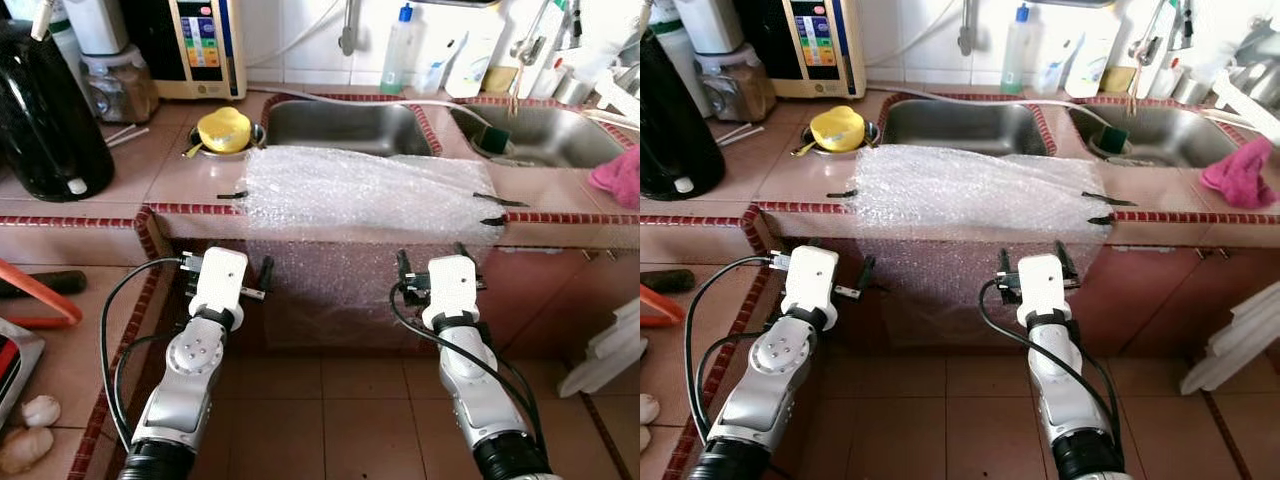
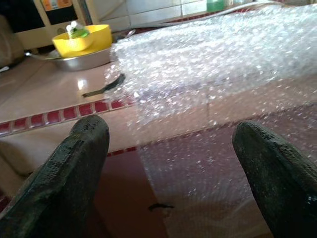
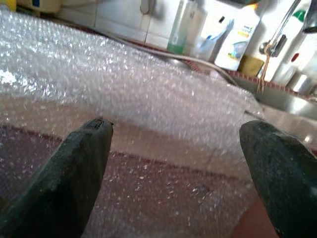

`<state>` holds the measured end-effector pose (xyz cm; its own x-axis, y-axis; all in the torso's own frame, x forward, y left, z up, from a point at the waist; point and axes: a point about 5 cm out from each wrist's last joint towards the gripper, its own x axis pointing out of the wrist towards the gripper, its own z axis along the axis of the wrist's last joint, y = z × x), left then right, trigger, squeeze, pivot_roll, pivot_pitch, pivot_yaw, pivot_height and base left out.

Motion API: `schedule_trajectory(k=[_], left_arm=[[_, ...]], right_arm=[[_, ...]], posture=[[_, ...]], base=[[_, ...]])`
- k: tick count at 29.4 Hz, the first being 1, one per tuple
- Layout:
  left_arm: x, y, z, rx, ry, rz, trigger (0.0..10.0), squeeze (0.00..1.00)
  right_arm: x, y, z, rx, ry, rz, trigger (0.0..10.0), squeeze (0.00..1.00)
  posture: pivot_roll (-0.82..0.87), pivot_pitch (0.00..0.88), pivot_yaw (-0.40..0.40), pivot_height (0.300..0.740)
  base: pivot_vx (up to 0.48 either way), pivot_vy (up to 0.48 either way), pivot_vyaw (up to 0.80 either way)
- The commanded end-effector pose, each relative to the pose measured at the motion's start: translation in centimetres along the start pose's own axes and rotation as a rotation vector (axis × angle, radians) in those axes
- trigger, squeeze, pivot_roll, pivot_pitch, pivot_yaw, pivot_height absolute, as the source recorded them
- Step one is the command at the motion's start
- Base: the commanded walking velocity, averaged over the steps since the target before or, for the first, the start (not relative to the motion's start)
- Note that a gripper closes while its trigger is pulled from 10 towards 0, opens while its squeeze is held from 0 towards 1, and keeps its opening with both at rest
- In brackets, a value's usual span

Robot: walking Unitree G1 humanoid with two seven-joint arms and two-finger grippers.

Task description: Kitchen organization

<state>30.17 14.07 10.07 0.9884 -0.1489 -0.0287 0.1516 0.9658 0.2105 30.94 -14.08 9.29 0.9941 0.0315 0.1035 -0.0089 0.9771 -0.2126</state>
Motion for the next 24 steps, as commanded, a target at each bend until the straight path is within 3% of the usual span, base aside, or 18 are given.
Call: schedule_trajectory(k=[1,24], left_arm=[[0.1,-0.2,0.0,-0.001,0.007,0.000,10.0,0.00],[0.1,0.3,-0.4,0.013,0.033,0.011,10.0,0.00]], right_arm=[[0.1,-0.2,0.5,-0.013,-0.013,0.005,10.0,0.00],[0.6,0.8,2.1,-0.043,-0.062,0.046,10.0,0.00]], posture=[[0.11,0.000,-0.028,0.740],[0.12,0.000,-0.019,0.740]], base=[[0.000,-0.307,0.00],[0.000,-0.321,0.00]])
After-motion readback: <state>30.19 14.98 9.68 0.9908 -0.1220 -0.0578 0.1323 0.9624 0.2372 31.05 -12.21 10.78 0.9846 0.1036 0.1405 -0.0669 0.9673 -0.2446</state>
